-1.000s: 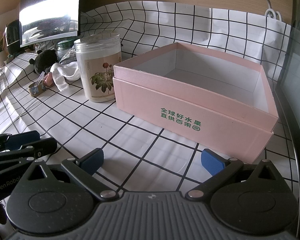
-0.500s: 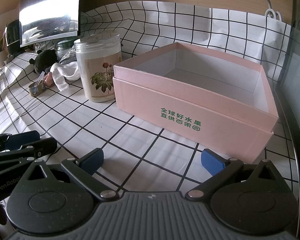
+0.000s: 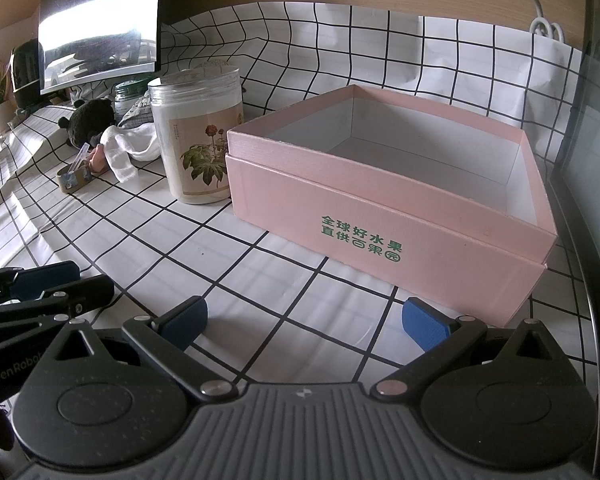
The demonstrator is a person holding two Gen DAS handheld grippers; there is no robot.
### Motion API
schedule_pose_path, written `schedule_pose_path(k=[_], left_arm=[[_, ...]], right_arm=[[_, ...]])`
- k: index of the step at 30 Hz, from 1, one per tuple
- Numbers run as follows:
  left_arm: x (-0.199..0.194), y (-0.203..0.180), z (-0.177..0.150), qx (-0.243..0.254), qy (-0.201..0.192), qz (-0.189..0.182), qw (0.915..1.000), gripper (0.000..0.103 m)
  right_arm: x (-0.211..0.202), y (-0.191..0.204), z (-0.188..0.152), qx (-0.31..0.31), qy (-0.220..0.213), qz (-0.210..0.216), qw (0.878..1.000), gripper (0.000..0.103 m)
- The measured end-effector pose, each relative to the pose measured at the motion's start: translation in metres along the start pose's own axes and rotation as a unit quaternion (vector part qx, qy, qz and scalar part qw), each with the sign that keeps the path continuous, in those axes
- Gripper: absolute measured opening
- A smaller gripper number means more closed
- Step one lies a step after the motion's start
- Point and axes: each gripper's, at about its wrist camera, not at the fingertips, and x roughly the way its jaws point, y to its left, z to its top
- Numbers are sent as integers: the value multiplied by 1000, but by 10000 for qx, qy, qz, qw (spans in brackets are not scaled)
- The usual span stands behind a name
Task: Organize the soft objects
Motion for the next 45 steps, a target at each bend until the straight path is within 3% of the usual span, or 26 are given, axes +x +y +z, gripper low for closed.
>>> schedule_pose_path(k=[20, 27, 31, 34, 38, 43, 45], left_arm=[[0, 1, 0, -12, 10, -4, 10000, 35], [2, 8, 11, 52, 345, -237, 9991, 35], [7, 35, 26, -256, 818, -774, 9933, 31], [9, 64, 37, -561, 977, -912, 9894, 31], [7, 116, 64, -577, 501, -652, 9949, 31], [37, 207, 123, -642, 243, 105, 9976, 31], [58, 241, 147, -859, 233, 227, 9958, 31]], right_arm=[[-1, -3, -1, -7, 12, 25, 10000, 103], [2, -5, 18, -91, 849, 124, 9963, 103], [4, -2, 18, -76, 1054, 76, 9944, 103], [3, 2, 21, -74, 1189, 72, 9928, 103], [2, 17, 31, 67, 1284, 148, 9916, 97], [-17, 67, 77, -10, 553, 212, 9982, 97], [-19, 89, 104, -39, 282, 176, 9994, 97]])
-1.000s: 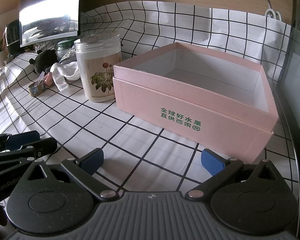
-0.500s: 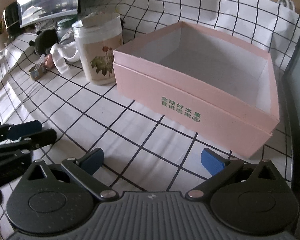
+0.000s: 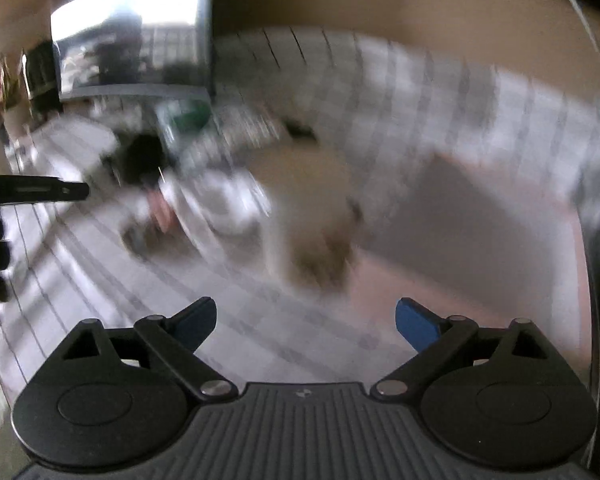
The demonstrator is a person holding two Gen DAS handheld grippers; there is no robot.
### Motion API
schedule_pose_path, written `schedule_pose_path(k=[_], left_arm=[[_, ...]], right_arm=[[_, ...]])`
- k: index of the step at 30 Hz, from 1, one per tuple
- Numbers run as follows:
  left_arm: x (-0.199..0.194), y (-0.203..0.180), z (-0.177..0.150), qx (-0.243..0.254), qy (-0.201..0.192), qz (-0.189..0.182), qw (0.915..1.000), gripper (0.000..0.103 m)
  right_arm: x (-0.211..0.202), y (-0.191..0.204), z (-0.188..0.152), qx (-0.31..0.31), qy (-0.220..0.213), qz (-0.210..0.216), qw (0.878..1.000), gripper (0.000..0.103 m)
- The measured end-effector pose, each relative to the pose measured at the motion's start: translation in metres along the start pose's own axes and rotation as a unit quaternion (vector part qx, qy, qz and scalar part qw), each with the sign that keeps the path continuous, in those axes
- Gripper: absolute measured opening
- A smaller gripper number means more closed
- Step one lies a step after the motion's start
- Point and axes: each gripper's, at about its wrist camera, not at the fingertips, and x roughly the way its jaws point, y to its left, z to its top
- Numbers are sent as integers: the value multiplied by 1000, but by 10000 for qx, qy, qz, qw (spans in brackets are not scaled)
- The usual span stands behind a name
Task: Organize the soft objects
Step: 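Reach the left tool to the black plush toy and close on it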
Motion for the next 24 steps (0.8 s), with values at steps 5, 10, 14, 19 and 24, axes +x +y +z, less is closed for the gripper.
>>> schedule_pose_path(k=[5, 10, 14, 19, 24], left_arm=[[69, 55, 66, -380, 308, -976, 9940, 31], [113, 47, 83, 647, 732, -834, 9917, 32], [122, 43, 85, 1004, 725, -1161, 9855, 33], [136, 34, 93, 1015, 1248, -1795, 9705, 42], [133, 25, 86, 1324, 1215, -1579, 9710, 47]], right_arm=[[16, 49, 69, 74, -240, -61, 9997, 97], [32, 88, 103, 123, -327, -333, 9988, 97], [41, 103, 102, 51, -151, -489, 9987, 97], [46, 101, 96, 398, 98, -693, 9968, 97], [41, 98, 84, 388, 132, -735, 9965, 97]])
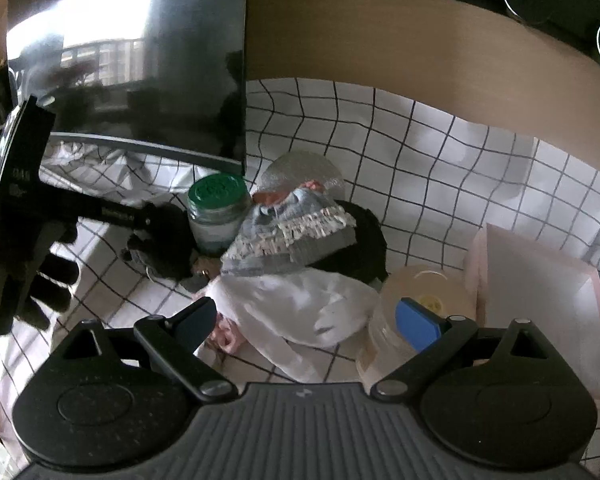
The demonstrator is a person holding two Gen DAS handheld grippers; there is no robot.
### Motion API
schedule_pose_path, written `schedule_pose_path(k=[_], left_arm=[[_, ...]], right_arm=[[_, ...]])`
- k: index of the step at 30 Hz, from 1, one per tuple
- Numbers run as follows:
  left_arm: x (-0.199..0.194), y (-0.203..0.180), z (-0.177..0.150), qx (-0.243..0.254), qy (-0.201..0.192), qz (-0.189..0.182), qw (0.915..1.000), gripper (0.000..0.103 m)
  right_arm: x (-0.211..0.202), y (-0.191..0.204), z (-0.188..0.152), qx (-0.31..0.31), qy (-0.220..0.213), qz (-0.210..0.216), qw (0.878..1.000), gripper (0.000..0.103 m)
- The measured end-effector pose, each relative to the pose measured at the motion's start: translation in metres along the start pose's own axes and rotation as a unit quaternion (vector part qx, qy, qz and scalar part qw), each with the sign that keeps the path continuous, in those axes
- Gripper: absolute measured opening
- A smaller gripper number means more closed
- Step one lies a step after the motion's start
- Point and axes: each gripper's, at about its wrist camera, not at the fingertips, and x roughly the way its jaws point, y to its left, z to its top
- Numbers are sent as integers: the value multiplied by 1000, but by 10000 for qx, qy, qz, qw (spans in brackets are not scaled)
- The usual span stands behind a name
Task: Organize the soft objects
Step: 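Reach the left tool to the black plush toy and close on it, then carry the black plush toy with the left tool into the pink box and release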
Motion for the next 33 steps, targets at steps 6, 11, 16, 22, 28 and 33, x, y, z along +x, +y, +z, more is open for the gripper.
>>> schedule_pose_path(k=[6, 11, 16, 22, 28, 33], left_arm=[[7, -3, 7, -317, 285, 195, 9989, 65], [17, -7, 5, -61, 514, 212, 9984, 73], [18, -13, -5, -87, 180, 386, 9991, 75], [17, -23, -25, 202, -295, 548, 9979, 75], [7, -9, -25, -210, -249, 277, 9991, 64], [-20, 7, -31, -599, -401, 29, 9974, 62]], right_arm=[[-7, -2, -8, -111, 73, 48, 9999, 97], [-14, -7, -14, -284, -87, 112, 9995, 97], [-3, -3, -21, -338, 102, 222, 9991, 97], [-3, 9, -29, -769, -40, 32, 9970, 97], [-1, 22, -28, -937, -134, 203, 9953, 97], [12, 33, -29, -976, 75, 354, 9946, 97]])
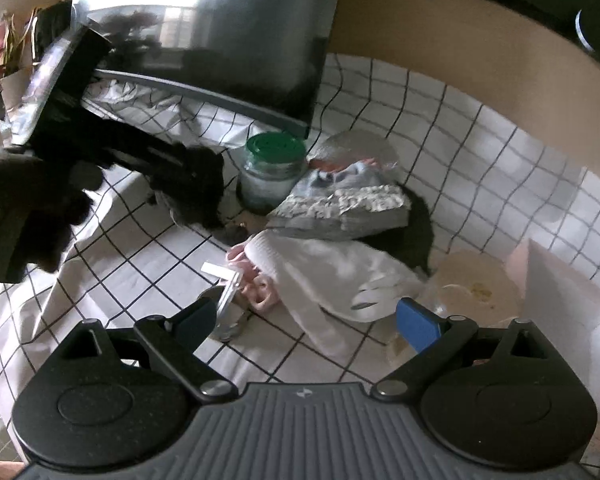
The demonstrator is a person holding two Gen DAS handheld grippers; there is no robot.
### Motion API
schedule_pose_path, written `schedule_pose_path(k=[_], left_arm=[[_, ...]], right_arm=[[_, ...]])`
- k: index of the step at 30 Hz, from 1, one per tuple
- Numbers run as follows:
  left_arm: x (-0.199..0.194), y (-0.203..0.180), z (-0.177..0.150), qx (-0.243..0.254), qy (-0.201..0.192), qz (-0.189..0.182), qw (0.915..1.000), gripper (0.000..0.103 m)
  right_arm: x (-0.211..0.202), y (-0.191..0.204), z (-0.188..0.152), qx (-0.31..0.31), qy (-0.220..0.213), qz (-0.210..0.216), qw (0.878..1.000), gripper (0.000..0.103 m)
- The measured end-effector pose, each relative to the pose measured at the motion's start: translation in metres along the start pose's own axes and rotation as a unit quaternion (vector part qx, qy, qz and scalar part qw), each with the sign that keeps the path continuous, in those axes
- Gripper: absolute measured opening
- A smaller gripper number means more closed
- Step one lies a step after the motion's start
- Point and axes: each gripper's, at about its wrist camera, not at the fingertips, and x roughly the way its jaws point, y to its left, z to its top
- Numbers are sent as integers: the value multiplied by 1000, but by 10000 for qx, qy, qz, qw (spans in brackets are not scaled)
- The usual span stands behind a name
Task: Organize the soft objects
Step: 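Carry the black plush toy with the left tool into the pink box and release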
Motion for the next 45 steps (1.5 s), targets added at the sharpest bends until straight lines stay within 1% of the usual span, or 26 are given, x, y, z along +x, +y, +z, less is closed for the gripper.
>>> schedule_pose_path(k=[1, 2, 4, 9, 14, 17, 20, 23, 25, 26, 27, 28, 29, 30, 31, 32, 34, 37, 38, 39, 45], left_arm=[[-8, 5, -1, -105, -7, -93, 9999, 62], [-14, 9, -2, -182, 28, -175, 9997, 62], [-24, 17, -3, -325, 58, -233, 9992, 62], [-53, 37, -5, -594, -5, -105, 9982, 62], [-84, 60, -8, -650, -256, 23, 9976, 62], [-91, 76, -13, -783, -287, 69, 9965, 62], [-91, 92, -21, -1010, -208, 92, 9946, 62], [-93, 102, -28, -1174, -155, 42, 9930, 62], [-96, 105, -32, -1198, -151, 10, 9927, 62], [-97, 106, -33, -1197, -143, -19, 9927, 62], [-99, 106, -34, -1197, -134, -46, 9927, 62], [-99, 107, -34, -1201, -115, -84, 9927, 62], [-99, 108, -35, -1213, -104, -120, 9925, 62], [-100, 108, -35, -1221, -96, -135, 9924, 62], [-100, 108, -37, -1223, -91, -136, 9924, 62], [-101, 109, -38, -1229, -92, -134, 9923, 62], [-103, 110, -39, -1255, -104, -129, 9920, 62], [-106, 110, -36, -1274, -149, -128, 9917, 62], [-107, 109, -34, -1258, -174, -125, 9918, 62], [-108, 108, -31, -1220, -215, -128, 9922, 62], [-122, 86, -1, -922, -603, -176, 9938, 62]], right_arm=[[2, 1, 0, 16, 18, 17, 10000, 97], [5, 3, 0, 67, -163, -63, 9998, 97], [11, 6, 0, 127, -106, -27, 9999, 97], [31, 17, 2, 287, -14, 162, 9995, 97], [40, 36, -3, 208, -51, 239, 9995, 97], [46, 47, -7, 112, 42, 248, 9996, 96], [52, 56, -7, 89, 72, 260, 9996, 90], [56, 66, -3, -104, -120, 72, 9998, 79], [62, 70, 2, -258, -192, -68, 9995, 64], [67, 72, 5, -288, -171, -118, 9994, 61], [73, 72, 8, -284, -104, -154, 9994, 56], [78, 71, 10, -258, -30, -162, 9995, 53], [83, 70, 11, -219, 57, -159, 9996, 52], [87, 68, 12, -162, 129, -159, 9997, 47], [90, 67, 12, -112, 170, -120, 9997, 40], [90, 66, 13, -57, 208, -33, 9998, 36], [86, 65, 15, -19, 174, 25, 9998, 36], [69, 63, 22, -26, -36, 47, 10000, 34], [62, 61, 26, -16, -110, 63, 9999, 27], [57, 60, 30, -12, -132, 100, 9999, 8], [15, 33, 52, 240, -526, 272, 9980, 7]])
